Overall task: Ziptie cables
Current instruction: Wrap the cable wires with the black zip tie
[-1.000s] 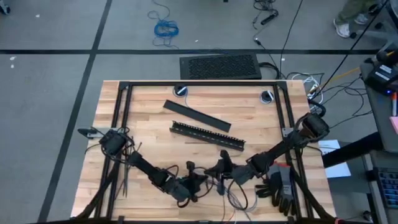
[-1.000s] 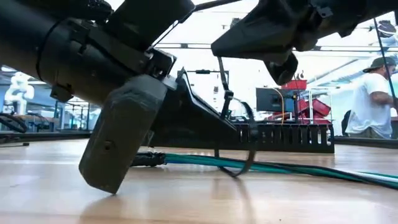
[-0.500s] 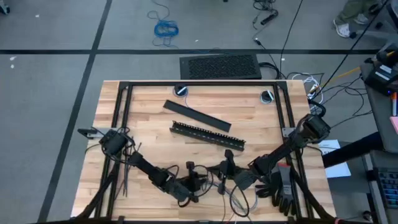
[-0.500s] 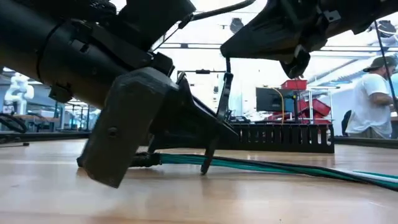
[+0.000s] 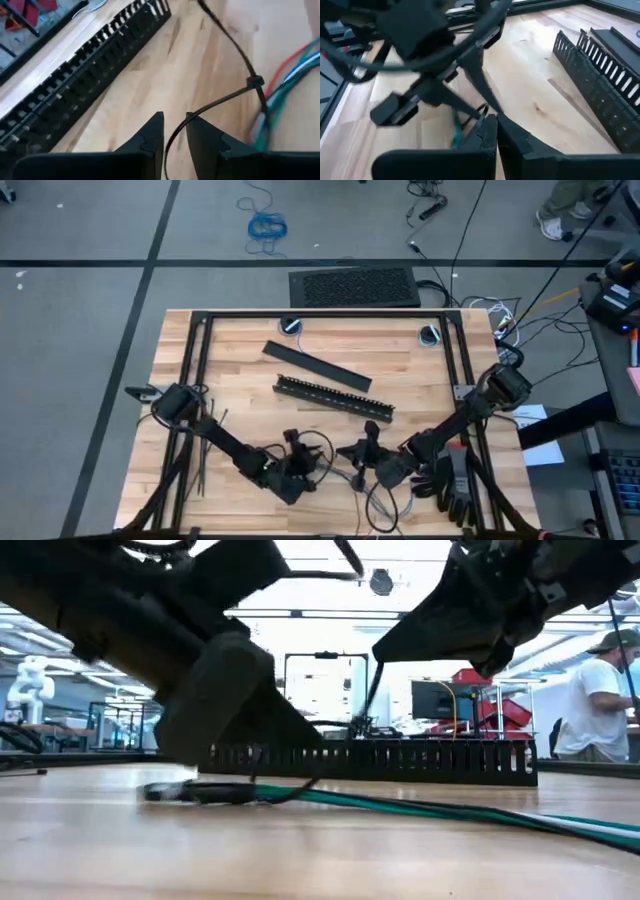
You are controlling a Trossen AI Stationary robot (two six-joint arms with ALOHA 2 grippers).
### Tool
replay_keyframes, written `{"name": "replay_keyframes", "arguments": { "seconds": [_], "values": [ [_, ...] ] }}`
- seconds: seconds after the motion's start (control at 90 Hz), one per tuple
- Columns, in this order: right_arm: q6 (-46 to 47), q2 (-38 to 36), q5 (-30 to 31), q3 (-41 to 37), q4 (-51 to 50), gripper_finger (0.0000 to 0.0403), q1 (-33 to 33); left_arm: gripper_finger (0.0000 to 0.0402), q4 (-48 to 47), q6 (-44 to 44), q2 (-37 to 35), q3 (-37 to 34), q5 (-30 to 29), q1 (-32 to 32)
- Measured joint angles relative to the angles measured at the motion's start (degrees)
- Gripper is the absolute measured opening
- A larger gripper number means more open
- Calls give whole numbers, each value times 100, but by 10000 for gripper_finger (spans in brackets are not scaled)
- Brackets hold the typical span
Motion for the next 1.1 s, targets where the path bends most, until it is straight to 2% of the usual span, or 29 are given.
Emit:
{"name": "replay_keyframes", "arguments": {
  "seconds": [0.156, 0.311, 0.344, 0.456, 0.522, 0.689, 0.9, 1.1],
  "values": [
    [-46, 2, 67, 0, 112, 0, -43, 82, 541, 269, 2, 0, 181, -25],
    [-444, 2, 570, 0, 523, 0, -1, 83, 1203, 685, 42, 6, 480, 10],
    [-541, 2, 443, 0, 647, 0, -5, 83, 1265, 718, 73, 9, 528, 16],
    [-480, 2, -606, 0, 833, 0, -118, 83, 1311, 874, 176, 1, 565, 42],
    [-346, 2, -660, 2, 670, 0, -131, 83, 1386, 897, 181, 0, 566, 41],
    [42, 4, -370, 0, 93, 0, -131, 83, 1388, 897, 181, 0, 556, 20],
    [373, 7, -221, 0, 59, 0, -1, 83, 976, 847, 181, 0, 215, 30],
    [1141, 7, -12, 0, -687, 0, 238, 83, 951, 1142, 179, 1, 24, 9]
  ]
}}
